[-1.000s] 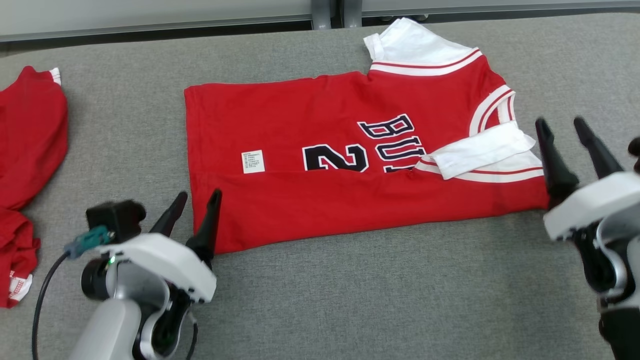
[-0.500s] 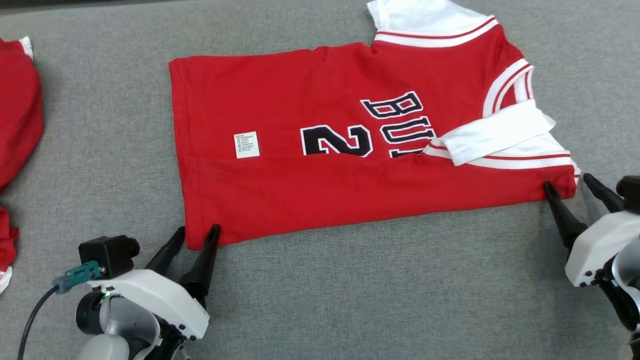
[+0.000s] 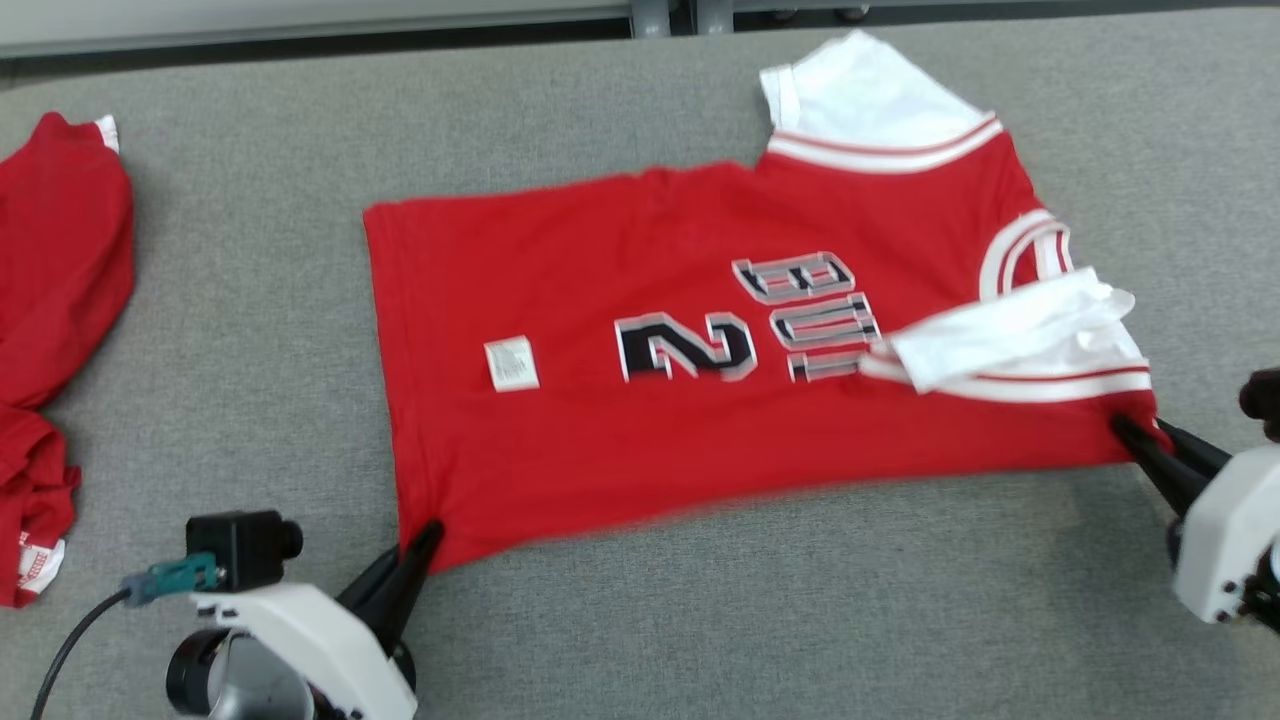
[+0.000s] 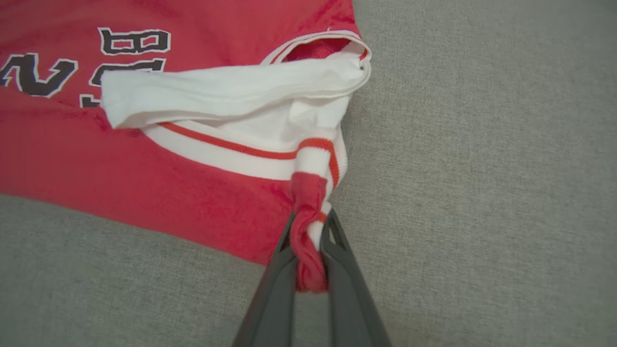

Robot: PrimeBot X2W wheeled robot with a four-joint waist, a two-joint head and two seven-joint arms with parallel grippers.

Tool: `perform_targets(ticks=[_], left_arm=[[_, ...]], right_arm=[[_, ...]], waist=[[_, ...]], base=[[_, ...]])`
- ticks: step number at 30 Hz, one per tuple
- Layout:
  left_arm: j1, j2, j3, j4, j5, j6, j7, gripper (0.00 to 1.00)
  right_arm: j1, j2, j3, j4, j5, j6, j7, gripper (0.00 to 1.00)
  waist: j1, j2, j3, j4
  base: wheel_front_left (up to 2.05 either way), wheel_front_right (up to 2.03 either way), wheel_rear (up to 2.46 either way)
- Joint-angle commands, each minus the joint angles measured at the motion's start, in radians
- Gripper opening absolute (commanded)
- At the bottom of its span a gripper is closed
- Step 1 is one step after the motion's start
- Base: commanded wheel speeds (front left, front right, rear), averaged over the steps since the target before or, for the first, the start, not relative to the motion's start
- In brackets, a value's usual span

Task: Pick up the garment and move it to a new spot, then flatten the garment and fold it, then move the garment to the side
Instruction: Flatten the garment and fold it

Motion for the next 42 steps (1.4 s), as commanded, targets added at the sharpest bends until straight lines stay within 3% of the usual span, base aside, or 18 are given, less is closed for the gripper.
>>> perform_targets(ticks=[1, 6, 9, 10, 11, 12, 18, 21, 23, 25, 32, 41, 42], left_arm=[[0.050, 0.031, 0.016, -0.059, -0.023, 0.005, 0.025, 0.00], [0.147, 0.067, 0.023, -0.159, -0.060, 0.016, 0.075, 0.00], [0.201, 0.068, 0.017, -0.199, -0.067, 0.031, 0.081, 0.00], [0.214, 0.060, 0.016, -0.202, -0.066, 0.039, 0.075, 0.00], [0.226, 0.050, 0.012, -0.207, -0.067, 0.045, 0.068, 0.32], [0.239, 0.046, 0.007, -0.214, -0.062, 0.046, 0.063, 0.99], [0.212, 0.095, 0.052, -0.292, 0.013, 0.089, 0.033, 1.00], [0.066, 0.141, 0.080, -0.331, 0.052, 0.098, 0.075, 1.00], [-0.047, 0.139, 0.067, -0.316, 0.052, 0.091, 0.114, 1.00], [-0.180, 0.138, 0.051, -0.274, 0.073, 0.087, 0.146, 1.00], [-0.527, 0.075, -0.032, -0.070, 0.105, 0.028, 0.196, 1.00], [-0.645, 0.001, -0.133, 0.097, 0.084, -0.064, 0.218, 1.00], [-0.646, -0.009, -0.141, 0.101, 0.074, -0.073, 0.222, 0.86]], right_arm=[[0.044, -0.060, -0.014, -0.041, 0.046, 0.000, 0.057, 0.00], [0.121, -0.140, -0.012, -0.103, 0.116, 0.000, 0.155, 0.00], [0.164, -0.155, -0.012, -0.122, 0.137, 0.000, 0.182, 0.00], [0.171, -0.153, -0.011, -0.124, 0.136, 0.000, 0.176, 0.19], [0.174, -0.149, -0.010, -0.127, 0.132, 0.000, 0.168, 0.42], [0.177, -0.144, -0.013, -0.130, 0.129, 0.000, 0.162, 1.00], [0.106, -0.178, -0.078, -0.243, 0.130, 0.000, 0.151, 1.00], [-0.050, -0.210, -0.096, -0.307, 0.121, 0.000, 0.193, 1.00], [-0.155, -0.202, -0.089, -0.300, 0.112, 0.000, 0.228, 1.00], [-0.279, -0.214, -0.062, -0.277, 0.071, 0.000, 0.270, 1.00], [-0.647, -0.160, 0.032, -0.086, -0.022, 0.000, 0.350, 1.00], [-0.804, -0.113, 0.111, 0.147, -0.070, 0.000, 0.349, 1.00], [-0.804, -0.106, 0.119, 0.166, -0.065, 0.000, 0.347, 1.00]], waist=[[0.0000, 0.0000, -0.031, -0.011], [0.0000, 0.0000, -0.019, -0.015], [0.0000, 0.0000, 0.004, -0.018], [0.0000, 0.0000, 0.010, -0.019], [0.0000, 0.0000, 0.015, -0.021], [0.0000, 0.0000, 0.020, -0.022], [0.0000, 0.0000, 0.053, -0.015], [0.0000, 0.0000, 0.120, 0.007], [0.0000, 0.0000, 0.171, 0.028], [0.0000, 0.0000, 0.228, 0.053], [0.0000, 0.0000, 0.372, 0.145], [0.0000, 0.0000, 0.411, 0.208], [0.0000, 0.0000, 0.411, 0.209]], base=[[0.00, 0.00, 0.00], [0.00, 0.00, 0.00], [0.00, 0.00, 0.00], [0.00, 0.00, 0.00], [0.00, 0.00, 0.00], [0.00, 0.00, 0.00], [0.00, 0.00, 0.00], [0.00, 0.00, 0.00], [0.00, 0.00, 0.00], [0.00, 0.00, 0.00], [0.00, 0.00, 0.00], [0.00, 0.00, 0.00], [0.00, 0.00, 0.00]])
